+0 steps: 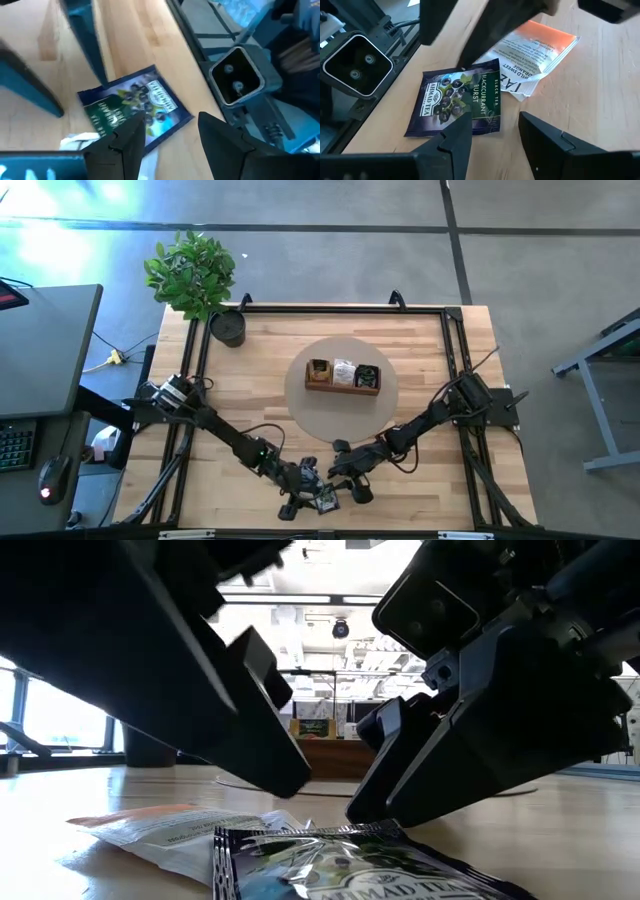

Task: Pick & Place Tea
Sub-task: Put the purple tea bag into the right section of the wooden organizer

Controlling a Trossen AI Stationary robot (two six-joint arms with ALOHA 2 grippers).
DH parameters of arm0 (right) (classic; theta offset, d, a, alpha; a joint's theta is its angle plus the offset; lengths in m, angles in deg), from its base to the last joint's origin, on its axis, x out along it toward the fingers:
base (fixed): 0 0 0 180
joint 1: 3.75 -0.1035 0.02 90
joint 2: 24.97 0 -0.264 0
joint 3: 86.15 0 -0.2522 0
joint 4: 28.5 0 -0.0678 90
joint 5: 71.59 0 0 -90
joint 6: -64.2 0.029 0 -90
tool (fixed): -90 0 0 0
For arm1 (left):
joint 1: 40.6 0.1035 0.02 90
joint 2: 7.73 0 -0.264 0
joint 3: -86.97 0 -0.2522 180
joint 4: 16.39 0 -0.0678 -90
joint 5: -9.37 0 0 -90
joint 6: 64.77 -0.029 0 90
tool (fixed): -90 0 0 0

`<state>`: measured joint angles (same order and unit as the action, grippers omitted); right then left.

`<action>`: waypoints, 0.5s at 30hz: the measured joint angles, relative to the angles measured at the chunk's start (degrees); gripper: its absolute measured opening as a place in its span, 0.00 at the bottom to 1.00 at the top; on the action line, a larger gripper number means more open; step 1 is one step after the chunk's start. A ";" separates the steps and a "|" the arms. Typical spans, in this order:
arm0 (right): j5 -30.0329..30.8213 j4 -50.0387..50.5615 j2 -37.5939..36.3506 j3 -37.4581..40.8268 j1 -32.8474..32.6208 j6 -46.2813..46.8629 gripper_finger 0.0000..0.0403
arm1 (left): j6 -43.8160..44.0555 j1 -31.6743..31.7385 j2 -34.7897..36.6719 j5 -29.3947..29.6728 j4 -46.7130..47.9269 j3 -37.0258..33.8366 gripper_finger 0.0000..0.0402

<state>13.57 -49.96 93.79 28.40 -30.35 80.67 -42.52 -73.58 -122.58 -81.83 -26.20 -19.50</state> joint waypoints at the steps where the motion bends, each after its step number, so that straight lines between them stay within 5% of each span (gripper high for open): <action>1: 0.04 -0.02 0.02 0.01 0.01 0.00 0.39 | 0.49 0.18 0.00 -0.53 0.32 0.00 0.45; 15: 0.31 -0.58 0.04 0.05 -0.01 0.00 0.33 | 5.98 2.72 -2.84 -9.56 3.38 1.41 0.45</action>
<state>13.88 -50.54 93.83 28.46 -30.36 80.67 -36.53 -70.86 -125.42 -91.39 -22.83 -18.09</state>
